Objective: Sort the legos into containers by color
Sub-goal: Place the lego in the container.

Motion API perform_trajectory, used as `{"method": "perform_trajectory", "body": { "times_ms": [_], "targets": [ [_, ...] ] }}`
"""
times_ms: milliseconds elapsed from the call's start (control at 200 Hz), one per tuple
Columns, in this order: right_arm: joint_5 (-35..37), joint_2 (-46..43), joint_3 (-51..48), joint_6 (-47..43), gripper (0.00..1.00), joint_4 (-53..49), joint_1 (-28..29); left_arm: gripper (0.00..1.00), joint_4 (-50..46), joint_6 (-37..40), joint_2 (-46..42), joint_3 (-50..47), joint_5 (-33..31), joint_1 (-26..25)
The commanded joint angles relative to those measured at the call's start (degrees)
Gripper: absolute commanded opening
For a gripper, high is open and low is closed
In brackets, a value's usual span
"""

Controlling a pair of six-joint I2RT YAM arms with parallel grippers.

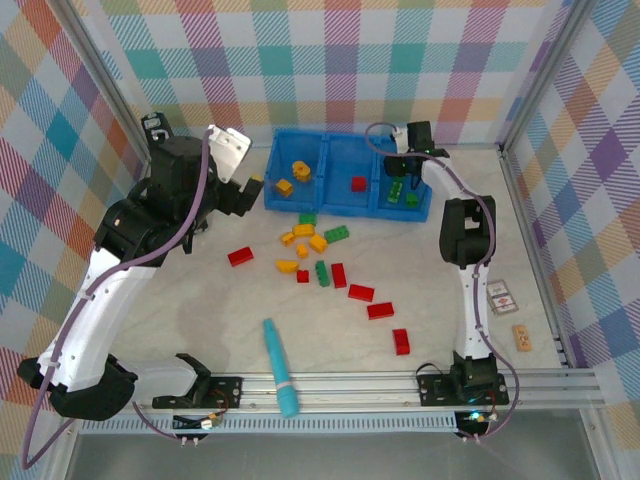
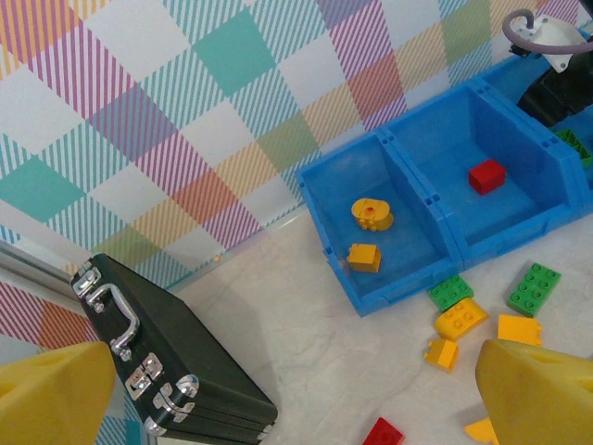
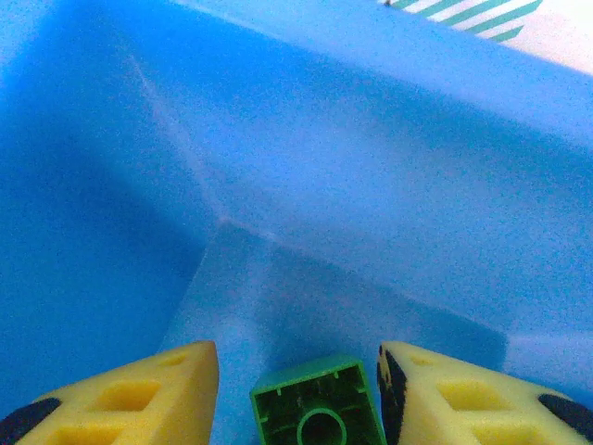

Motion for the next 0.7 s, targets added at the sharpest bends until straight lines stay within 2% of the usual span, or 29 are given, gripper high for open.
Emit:
{"method": "perform_trajectory", "body": {
  "times_ms": [0,250,420,695],
  "targets": [
    [0.35,-0.05,2.09,-1.19,0.48,-1.12,0.37,1.0,-0.5,-0.81,0.23,1.72,-0.04,-0.46],
    [-0.47,-2.7,2.6,-0.32,0.37,-3.83,0.99,1.0,-0.7,-1.07,0.32,2.25,0.31,-0.42],
    [-1.85,-5.58,3.71,1.03,0.38,-10.24,1.0,1.0,-0.46,-1.07,-0.11,1.79,0.65,-0.39],
    [-1.94,-16.21,-3.85,4.29,0.38,-11.97,1.09,1.0,0.0,-1.07,-1.35,0.89,1.13,-0.39]
  ]
}}
